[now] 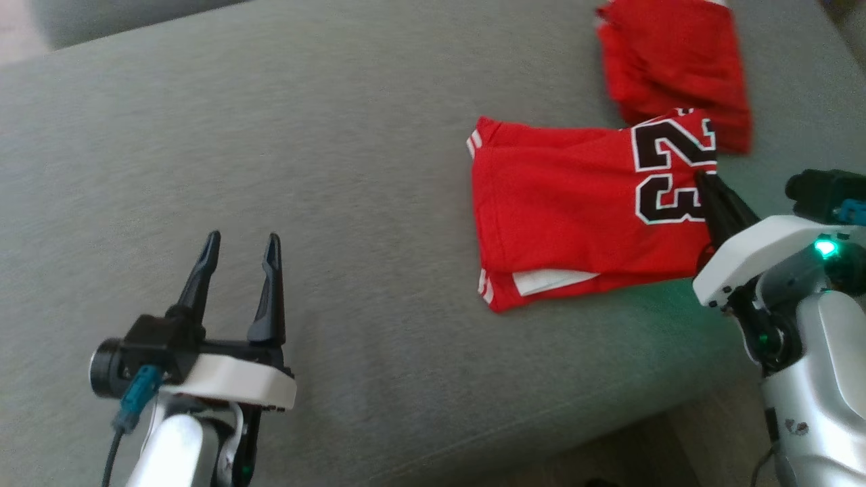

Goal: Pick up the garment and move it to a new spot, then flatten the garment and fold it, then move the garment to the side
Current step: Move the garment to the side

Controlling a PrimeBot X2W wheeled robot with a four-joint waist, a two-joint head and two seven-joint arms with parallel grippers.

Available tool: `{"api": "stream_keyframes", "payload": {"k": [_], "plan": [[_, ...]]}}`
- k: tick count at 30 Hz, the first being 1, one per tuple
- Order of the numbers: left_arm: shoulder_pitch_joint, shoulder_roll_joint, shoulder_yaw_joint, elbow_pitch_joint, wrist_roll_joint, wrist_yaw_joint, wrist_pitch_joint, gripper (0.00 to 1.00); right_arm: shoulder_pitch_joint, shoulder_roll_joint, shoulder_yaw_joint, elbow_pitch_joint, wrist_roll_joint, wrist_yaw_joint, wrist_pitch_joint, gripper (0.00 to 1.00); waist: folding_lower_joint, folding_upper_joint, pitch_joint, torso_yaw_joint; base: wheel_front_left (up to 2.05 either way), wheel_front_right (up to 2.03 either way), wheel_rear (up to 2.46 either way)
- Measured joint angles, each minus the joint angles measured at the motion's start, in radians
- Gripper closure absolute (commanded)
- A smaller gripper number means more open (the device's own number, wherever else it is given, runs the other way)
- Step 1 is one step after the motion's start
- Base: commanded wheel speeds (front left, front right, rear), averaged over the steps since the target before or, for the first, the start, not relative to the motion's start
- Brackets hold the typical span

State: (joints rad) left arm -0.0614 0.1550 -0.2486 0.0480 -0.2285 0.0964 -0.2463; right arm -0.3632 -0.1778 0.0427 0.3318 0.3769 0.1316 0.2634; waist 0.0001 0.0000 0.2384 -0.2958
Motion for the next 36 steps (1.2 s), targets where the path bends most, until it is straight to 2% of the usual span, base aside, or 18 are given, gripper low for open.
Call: {"api": "stream_keyframes", "payload": {"k": [5,9,15,20,27,32,36], "plan": [[-0.018,0.005,-0.003,-0.011,0.0,0.0,0.011,0.0,0.0,0.013,-0.02,-0.002,0.0,0.0,-0.019,1.0,0.0,0.0,0.035,-0.076,0.0,0.0,0.0],[-0.031,0.009,-0.007,-0.012,0.0,-0.001,0.017,0.0,-0.016,0.03,-0.02,-0.003,-0.009,0.0,-0.03,1.0,0.0002,0.0,0.054,-0.089,0.0,0.0,0.0],[-0.031,0.004,-0.008,-0.004,-0.003,0.0,0.012,0.0,-0.147,0.04,-0.015,0.009,-0.028,0.0,-0.026,1.0,0.0,0.0,0.032,-0.032,0.0,0.0,0.0],[-0.029,-0.01,-0.011,0.009,-0.005,0.001,0.005,0.0,-0.253,0.041,-0.024,0.073,-0.046,0.0,0.002,1.0,0.0,0.0,0.002,0.022,0.0,0.0,0.0],[-0.025,-0.028,-0.01,0.015,-0.014,0.0,-0.002,0.0,-0.394,0.035,-0.121,0.197,-0.094,0.0,0.011,1.0,0.0,0.0,-0.023,0.102,0.0,0.0,0.0],[-0.025,-0.029,-0.006,0.018,-0.014,-0.001,-0.003,0.0,-0.465,-0.001,-0.204,0.277,-0.164,0.0,-0.009,1.0,0.0,0.0,-0.017,0.14,0.0,0.0,0.0],[-0.026,-0.032,-0.006,0.019,-0.014,-0.006,-0.003,0.0,-0.51,-0.056,-0.249,0.342,-0.242,0.0,-0.02,1.0,0.0,0.0,-0.003,0.155,0.0,0.0,0.0]]}}
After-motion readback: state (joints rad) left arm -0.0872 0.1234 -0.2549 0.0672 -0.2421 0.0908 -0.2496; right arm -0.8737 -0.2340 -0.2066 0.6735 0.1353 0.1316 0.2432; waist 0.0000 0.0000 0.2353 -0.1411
